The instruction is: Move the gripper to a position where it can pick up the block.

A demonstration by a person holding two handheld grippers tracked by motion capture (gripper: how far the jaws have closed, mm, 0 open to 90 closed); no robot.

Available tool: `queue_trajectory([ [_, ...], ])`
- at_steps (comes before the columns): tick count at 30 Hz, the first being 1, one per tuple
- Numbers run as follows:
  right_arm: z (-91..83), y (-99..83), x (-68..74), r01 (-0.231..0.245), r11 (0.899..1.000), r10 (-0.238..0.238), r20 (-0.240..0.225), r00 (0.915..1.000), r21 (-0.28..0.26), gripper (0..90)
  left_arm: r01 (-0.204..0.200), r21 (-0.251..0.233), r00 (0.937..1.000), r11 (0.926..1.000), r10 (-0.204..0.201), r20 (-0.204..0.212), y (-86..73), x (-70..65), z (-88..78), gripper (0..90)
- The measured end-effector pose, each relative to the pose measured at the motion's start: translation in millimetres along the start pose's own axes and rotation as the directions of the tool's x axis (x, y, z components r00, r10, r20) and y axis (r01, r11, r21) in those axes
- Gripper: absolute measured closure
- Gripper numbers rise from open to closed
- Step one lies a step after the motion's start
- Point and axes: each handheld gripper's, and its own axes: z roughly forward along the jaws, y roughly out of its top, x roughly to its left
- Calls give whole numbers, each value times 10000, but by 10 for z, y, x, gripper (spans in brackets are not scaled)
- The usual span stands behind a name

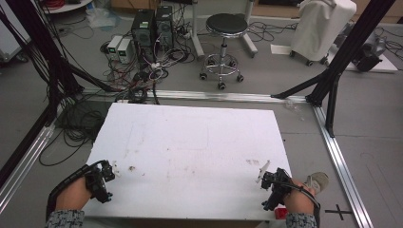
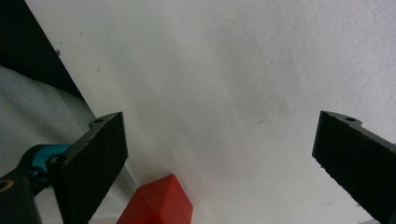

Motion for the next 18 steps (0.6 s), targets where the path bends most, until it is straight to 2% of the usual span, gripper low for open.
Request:
queue_trajectory([
  [14,-21,-32,-6,-8,9999,8,-7,10000,-121,26,-8,-5,10000,10000,8,-19,0,0,3,208],
  [18,-36,-44,-9,164,9997,-164,4,9999,-159,26,-2,-29,10000,10000,1,-68,-4,-1,7,208],
])
